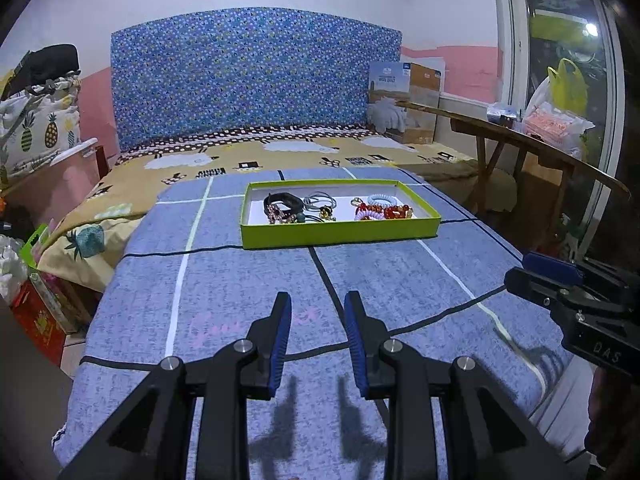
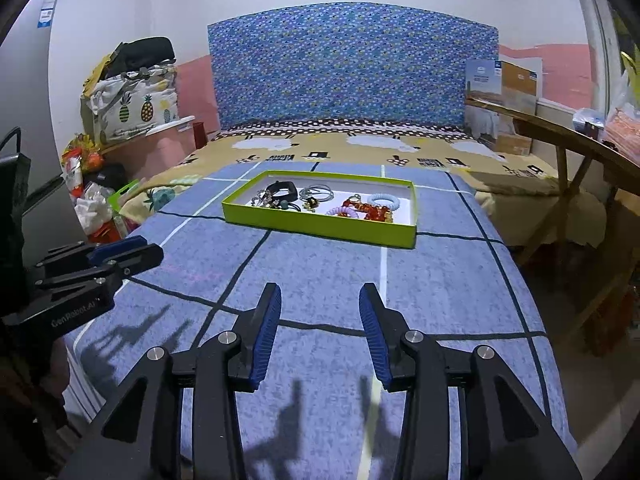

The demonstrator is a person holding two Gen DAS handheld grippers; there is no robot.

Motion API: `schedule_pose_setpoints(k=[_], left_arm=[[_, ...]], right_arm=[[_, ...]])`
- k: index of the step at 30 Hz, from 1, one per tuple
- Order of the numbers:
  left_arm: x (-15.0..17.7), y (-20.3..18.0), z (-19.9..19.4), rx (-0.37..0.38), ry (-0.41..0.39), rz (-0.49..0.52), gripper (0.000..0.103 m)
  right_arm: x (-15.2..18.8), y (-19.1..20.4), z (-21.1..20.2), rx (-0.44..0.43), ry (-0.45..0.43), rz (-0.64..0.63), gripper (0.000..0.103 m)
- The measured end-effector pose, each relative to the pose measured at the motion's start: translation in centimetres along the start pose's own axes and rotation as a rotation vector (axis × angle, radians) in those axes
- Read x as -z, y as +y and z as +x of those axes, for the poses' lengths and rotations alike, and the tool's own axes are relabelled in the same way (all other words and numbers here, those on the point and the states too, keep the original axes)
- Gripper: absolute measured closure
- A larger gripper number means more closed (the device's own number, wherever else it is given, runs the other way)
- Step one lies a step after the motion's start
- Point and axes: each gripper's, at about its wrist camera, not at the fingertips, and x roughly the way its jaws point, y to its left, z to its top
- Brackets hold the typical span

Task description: Organize jewelry

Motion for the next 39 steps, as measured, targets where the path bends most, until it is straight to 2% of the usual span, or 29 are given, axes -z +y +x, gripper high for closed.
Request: schedule_pose_setpoints(k=[39], left_arm=[[0.33,-0.68,-0.06,-0.01,-0.013,0.023,0.074]], right_arm=[[0.47,-0.08,0.02,0.005,0.018,0.008,0.061]])
